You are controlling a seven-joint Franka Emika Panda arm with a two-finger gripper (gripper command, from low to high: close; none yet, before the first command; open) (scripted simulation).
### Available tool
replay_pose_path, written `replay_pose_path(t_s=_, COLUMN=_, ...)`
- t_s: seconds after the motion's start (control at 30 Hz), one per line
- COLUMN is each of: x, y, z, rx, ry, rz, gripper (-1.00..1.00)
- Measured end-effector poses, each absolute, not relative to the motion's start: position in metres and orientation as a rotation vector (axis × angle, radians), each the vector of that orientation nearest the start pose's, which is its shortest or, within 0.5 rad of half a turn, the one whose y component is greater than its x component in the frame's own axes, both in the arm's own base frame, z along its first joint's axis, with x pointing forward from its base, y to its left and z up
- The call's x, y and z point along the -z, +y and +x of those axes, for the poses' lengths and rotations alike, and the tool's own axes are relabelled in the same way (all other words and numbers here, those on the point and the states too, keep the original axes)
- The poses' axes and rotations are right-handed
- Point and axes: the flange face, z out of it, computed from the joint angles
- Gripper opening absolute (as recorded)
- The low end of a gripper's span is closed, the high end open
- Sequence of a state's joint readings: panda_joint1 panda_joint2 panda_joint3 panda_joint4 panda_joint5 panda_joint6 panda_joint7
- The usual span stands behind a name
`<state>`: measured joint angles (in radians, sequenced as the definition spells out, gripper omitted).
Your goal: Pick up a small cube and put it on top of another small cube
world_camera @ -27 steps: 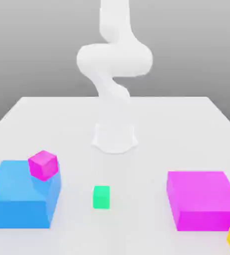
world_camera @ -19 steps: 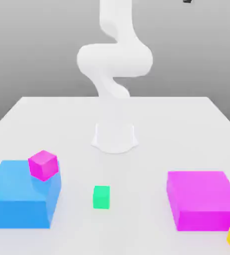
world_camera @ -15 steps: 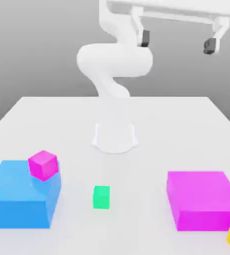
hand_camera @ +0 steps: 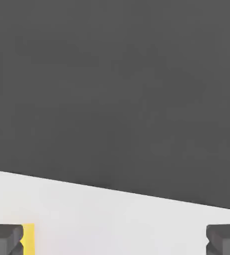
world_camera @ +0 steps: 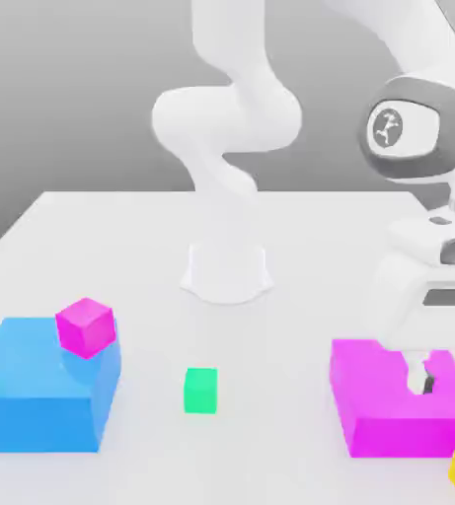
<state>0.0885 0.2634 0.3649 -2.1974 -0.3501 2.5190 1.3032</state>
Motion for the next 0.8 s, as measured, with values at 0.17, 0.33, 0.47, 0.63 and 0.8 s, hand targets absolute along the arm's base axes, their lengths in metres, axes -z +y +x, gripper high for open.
replay_pose_path(t_s=0.17, x=-0.207, y=0.291, z=0.477, rx=0.048, ry=0.86, rz=-3.025, gripper=0.0)
replay_pose_path(t_s=0.33, x=-0.134, y=0.301, z=0.47, rx=0.001, ry=0.85, rz=-3.023, gripper=-1.0)
replay_pose_path(t_s=0.47, x=-0.134, y=0.302, z=0.47, rx=0.001, ry=0.85, rz=-3.023, gripper=-1.0)
replay_pose_path(t_s=0.63, x=-0.156, y=0.302, z=0.47, rx=0.0, ry=0.85, rz=-3.021, gripper=-1.0)
replay_pose_path(t_s=0.8, x=-0.196, y=0.253, z=0.466, rx=-0.005, ry=0.983, rz=-3.008, gripper=-1.0)
